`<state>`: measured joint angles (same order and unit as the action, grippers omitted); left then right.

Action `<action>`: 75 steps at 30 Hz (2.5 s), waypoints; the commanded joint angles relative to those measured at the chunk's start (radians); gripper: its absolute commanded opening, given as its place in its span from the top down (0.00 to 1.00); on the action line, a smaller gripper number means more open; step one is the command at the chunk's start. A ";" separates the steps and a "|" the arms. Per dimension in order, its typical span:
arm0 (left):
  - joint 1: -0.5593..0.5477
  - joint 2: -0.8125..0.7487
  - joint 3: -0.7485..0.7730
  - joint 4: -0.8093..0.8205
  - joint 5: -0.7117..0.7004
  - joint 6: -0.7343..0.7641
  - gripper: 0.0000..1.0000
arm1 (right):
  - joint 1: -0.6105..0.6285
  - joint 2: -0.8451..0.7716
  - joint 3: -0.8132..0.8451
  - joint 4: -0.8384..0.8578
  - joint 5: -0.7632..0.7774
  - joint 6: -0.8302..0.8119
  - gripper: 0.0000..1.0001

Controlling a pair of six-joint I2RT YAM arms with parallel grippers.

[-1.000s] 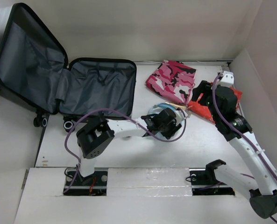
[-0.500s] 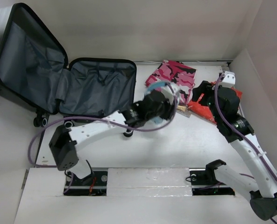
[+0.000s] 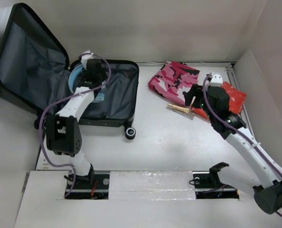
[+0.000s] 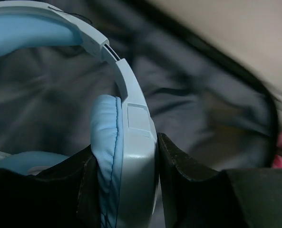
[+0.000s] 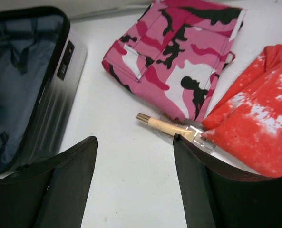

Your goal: Pack the luggage

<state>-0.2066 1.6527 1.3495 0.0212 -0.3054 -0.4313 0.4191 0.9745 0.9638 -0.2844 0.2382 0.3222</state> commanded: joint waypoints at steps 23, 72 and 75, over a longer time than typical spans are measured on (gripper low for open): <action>-0.448 -0.382 -0.418 0.348 0.070 -0.020 0.14 | -0.066 0.739 0.118 0.225 -0.077 -0.106 0.32; -0.459 -0.445 -0.544 0.388 0.135 -0.038 0.20 | 0.047 0.753 0.033 0.145 -0.071 -0.054 0.57; -0.459 -0.465 -0.544 0.388 0.111 -0.038 0.20 | 0.073 0.753 0.012 0.165 -0.071 -0.054 0.53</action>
<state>-0.6662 1.2396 0.8104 0.3710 -0.1665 -0.4786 0.4583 1.7298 0.9825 -0.1555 0.1684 0.2584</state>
